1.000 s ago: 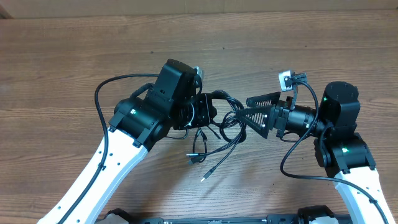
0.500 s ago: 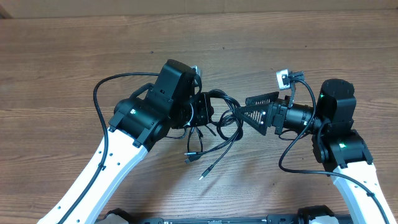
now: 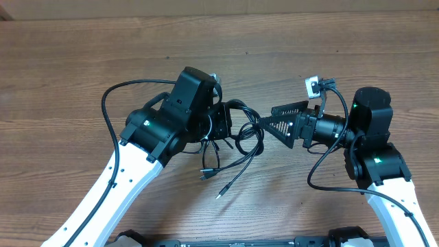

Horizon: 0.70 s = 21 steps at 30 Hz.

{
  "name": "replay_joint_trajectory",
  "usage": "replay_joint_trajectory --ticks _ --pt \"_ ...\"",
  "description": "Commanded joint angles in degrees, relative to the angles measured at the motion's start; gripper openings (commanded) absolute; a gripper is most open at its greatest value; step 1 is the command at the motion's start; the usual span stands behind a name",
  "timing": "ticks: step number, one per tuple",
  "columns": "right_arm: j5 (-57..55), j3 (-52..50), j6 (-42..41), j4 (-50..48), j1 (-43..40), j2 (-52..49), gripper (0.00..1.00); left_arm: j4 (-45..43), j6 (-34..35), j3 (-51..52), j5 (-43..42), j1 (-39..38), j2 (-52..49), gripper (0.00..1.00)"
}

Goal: Untangle cables

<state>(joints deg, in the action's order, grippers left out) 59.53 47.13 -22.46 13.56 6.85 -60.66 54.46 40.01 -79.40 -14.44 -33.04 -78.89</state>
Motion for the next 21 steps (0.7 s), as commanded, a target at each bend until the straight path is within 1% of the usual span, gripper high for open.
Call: replay_joint_trajectory --ticks 1,4,9,13,17,21 --pt "-0.52 0.5 -0.07 -0.26 0.26 0.04 1.0 0.0 -3.72 -1.03 0.46 -0.37 0.15 0.04" --pt "-0.52 0.5 -0.07 -0.26 0.26 0.04 1.0 0.2 -5.4 -1.03 0.48 -0.37 0.15 0.04" --pt "-0.52 0.5 -0.07 -0.24 0.26 0.04 1.0 0.44 -5.49 -1.03 0.48 -0.37 0.15 0.04" --pt "-0.52 0.5 -0.04 -0.26 0.26 0.04 1.0 0.39 -8.81 -1.01 0.46 -0.37 0.15 0.04" --pt "-0.5 0.5 -0.07 -0.22 0.26 0.04 1.0 0.28 -9.64 -1.03 0.5 -0.37 0.15 0.04" --pt "-0.52 0.5 -0.07 -0.24 0.26 0.04 1.0 -0.07 -12.0 -1.03 0.66 -0.37 0.15 0.04"
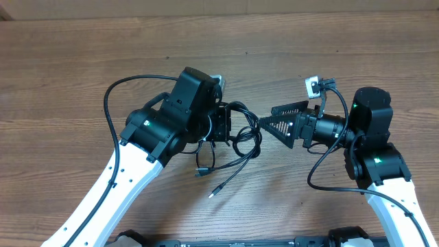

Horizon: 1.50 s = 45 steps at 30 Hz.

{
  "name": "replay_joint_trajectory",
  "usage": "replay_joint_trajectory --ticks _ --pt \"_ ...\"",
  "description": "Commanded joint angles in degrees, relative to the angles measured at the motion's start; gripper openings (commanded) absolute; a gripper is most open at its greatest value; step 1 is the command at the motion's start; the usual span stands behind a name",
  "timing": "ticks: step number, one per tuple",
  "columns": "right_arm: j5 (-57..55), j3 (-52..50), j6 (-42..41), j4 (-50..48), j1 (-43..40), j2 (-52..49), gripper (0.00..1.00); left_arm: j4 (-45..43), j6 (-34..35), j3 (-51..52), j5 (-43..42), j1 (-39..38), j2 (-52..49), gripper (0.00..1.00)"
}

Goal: Untangle cables

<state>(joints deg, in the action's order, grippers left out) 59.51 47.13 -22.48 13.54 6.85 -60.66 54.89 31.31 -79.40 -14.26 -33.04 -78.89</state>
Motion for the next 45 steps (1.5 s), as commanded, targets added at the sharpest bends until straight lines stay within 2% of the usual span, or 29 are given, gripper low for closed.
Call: replay_joint_trajectory --ticks 1,8,16,21,27,40,45 --pt "-0.52 0.52 -0.04 -0.22 0.26 0.04 1.0 -0.52 -3.26 -1.03 0.76 -0.37 0.15 0.04" --pt "-1.99 0.63 -0.07 -0.17 0.26 0.13 1.0 -1.25 -5.97 -1.03 1.84 -0.33 0.15 0.04" --pt "-3.5 1.4 0.22 -0.33 0.26 0.17 1.0 -1.36 -6.08 -1.03 2.82 -0.33 0.15 0.04" --pt "-3.5 2.93 10.08 0.26 0.28 0.22 1.0 -1.62 -5.53 -1.03 0.11 -0.33 0.15 0.04" --pt "-3.5 2.93 19.3 1.27 0.28 0.2 0.72 -3.76 -3.1 -1.03 -4.44 -0.39 0.15 0.04" --pt "-3.5 2.82 19.61 3.3 0.28 0.15 0.71 -7.02 1.09 -1.03 -5.27 -0.42 0.15 0.04" --pt "-3.5 2.82 19.61 3.28 0.28 0.15 0.66 -7.41 2.82 -1.03 -5.29 -0.44 0.15 0.04"
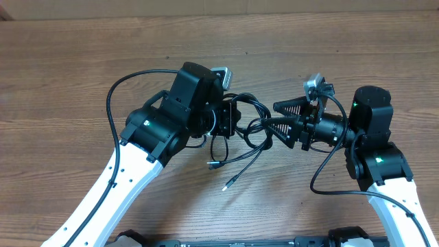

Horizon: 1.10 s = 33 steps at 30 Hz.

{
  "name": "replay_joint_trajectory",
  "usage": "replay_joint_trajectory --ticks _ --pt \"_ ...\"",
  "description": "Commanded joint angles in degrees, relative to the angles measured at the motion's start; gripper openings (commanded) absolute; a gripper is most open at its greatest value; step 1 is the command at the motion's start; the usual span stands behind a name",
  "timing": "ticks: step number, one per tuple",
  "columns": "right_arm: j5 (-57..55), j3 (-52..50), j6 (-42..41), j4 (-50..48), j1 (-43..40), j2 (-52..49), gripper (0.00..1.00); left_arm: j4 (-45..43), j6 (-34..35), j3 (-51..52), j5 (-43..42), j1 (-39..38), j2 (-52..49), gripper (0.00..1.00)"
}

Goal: Untangle cables

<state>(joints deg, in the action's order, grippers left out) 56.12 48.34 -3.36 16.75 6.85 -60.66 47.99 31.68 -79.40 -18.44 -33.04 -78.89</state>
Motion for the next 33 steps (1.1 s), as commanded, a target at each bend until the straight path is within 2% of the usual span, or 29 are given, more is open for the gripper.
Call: replay_joint_trajectory --ticks 1,5,8,14,18,23,28,33 --pt "-0.11 1.62 0.48 0.07 0.28 0.15 0.66 -0.61 3.15 -1.03 -1.11 -0.44 0.15 0.04" --pt "-0.15 1.62 0.5 0.02 0.28 0.15 0.6 -0.72 3.23 -1.03 -1.14 -0.5 0.13 0.04" --pt "-0.24 1.62 0.7 0.02 0.28 0.15 0.52 -1.05 3.26 -1.03 -1.09 -1.64 0.13 0.04" --pt "-0.85 1.62 0.7 0.04 0.28 0.15 0.5 -3.28 3.3 -1.01 -0.98 -3.87 -0.2 0.04" --pt "-2.56 1.62 0.7 0.04 0.28 0.15 0.34 -3.21 3.69 -1.01 -0.66 -4.15 -0.7 0.04" --pt "-2.56 1.62 0.68 0.02 0.28 0.15 0.25 -2.8 3.69 -1.01 -0.44 -4.11 -0.92 0.04" --pt "-2.73 1.62 0.66 0.02 0.26 0.15 0.05 -2.54 5.05 -1.01 1.27 -4.11 -1.4 0.04" --pt "-2.69 1.62 -0.02 0.04 0.26 0.15 0.04 -1.77 8.7 -1.01 4.04 -4.09 -1.4 0.04"
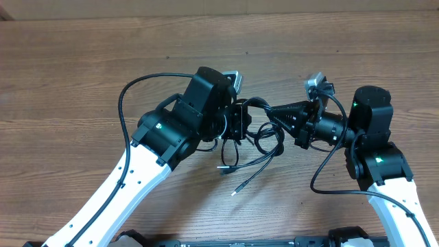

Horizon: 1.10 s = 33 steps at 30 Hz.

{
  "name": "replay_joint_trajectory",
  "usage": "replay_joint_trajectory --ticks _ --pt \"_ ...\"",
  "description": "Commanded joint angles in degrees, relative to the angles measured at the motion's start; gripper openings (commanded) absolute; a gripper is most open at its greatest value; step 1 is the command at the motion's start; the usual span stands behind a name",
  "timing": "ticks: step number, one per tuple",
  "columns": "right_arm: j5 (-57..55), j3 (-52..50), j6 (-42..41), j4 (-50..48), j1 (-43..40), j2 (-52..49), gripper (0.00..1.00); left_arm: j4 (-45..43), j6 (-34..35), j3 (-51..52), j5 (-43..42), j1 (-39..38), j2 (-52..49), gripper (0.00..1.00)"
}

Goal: Untangle cables

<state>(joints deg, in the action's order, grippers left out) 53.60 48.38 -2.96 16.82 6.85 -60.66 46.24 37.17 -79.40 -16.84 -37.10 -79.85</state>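
A tangle of black cables (259,135) hangs between my two grippers over the wooden table (82,62). My left gripper (239,125) is shut on the bundle's left side, its fingers mostly hidden under the wrist. From the right, my right gripper (275,111) points left with its fingers closed together on a strand at the bundle's upper right. Two loose plug ends trail down, one (223,167) near the left arm and one (235,193) lower.
The left arm's own black cable (125,103) loops out to the left. The right arm's cable (317,180) loops below its wrist. Both wrist cameras (234,77) sit just above the tangle.
My left arm has shifted right with the bundle, closing the gap between the grippers. My right gripper, open around a strand before, is now shut on it. The loose ends moved right.
At first my left gripper held the bundle while my right gripper stood open at its right edge. The loose ends then swung left. Later the right gripper was turned and open around a strand. Now both grippers hold the tangle, close together.
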Motion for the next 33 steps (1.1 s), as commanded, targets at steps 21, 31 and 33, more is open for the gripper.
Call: replay_joint_trajectory --ticks 21,31,33 --pt "-10.54 1.57 -21.27 -3.19 0.15 0.15 0.04 7.5 22.77 -1.01 18.32 0.13 -0.39 0.04" --pt "-5.77 1.57 4.15 0.55 0.22 0.15 0.75 6.67 -2.75 -1.01 5.88 0.13 -0.39 0.04" --pt "-5.75 1.57 8.26 1.22 0.22 0.15 0.76 6.34 -5.4 -1.01 2.84 0.07 -0.39 0.04"
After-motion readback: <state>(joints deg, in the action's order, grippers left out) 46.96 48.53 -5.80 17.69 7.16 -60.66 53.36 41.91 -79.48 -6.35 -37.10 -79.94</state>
